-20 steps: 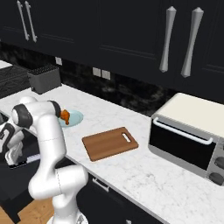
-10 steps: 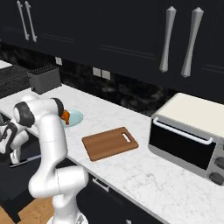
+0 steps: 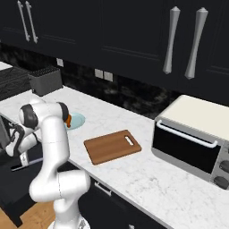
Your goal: Pick up the knife from the drawer and place it on the cutting board. Then place the meat from the plate to the cutting board.
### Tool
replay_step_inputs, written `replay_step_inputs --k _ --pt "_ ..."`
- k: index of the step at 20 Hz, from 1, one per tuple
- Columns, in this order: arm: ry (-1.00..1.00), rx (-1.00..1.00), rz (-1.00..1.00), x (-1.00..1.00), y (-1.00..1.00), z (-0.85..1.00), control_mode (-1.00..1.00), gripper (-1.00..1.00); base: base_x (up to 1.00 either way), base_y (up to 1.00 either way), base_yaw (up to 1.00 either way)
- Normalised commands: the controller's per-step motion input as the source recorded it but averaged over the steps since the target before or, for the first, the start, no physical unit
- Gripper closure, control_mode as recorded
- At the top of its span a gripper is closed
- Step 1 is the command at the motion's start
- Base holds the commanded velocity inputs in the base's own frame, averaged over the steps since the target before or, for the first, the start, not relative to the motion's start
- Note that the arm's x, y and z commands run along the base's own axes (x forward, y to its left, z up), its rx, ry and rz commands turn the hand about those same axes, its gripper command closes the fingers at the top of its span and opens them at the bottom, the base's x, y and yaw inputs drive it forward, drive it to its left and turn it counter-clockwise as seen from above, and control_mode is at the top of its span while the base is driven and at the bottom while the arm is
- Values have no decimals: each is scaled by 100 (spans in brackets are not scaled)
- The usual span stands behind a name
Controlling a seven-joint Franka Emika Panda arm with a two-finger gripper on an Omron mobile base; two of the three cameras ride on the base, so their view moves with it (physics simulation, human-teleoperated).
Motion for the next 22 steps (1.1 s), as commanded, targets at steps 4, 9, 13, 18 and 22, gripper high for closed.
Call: replay_step_inputs --k 4,9,13,18,22 --pt "0 0 11 26 28 -42 -100 -100 0 0 0" --pt "-1 0 13 -12 15 -26 -100 -100 0 0 0" --pt "-1 5 18 -29 -2 2 -100 -100 0 0 0" --pt "0 0 13 10 0 -5 -100 -100 0 0 0" --pt "0 0 10 20 6 -39 -100 100 0 0 0"
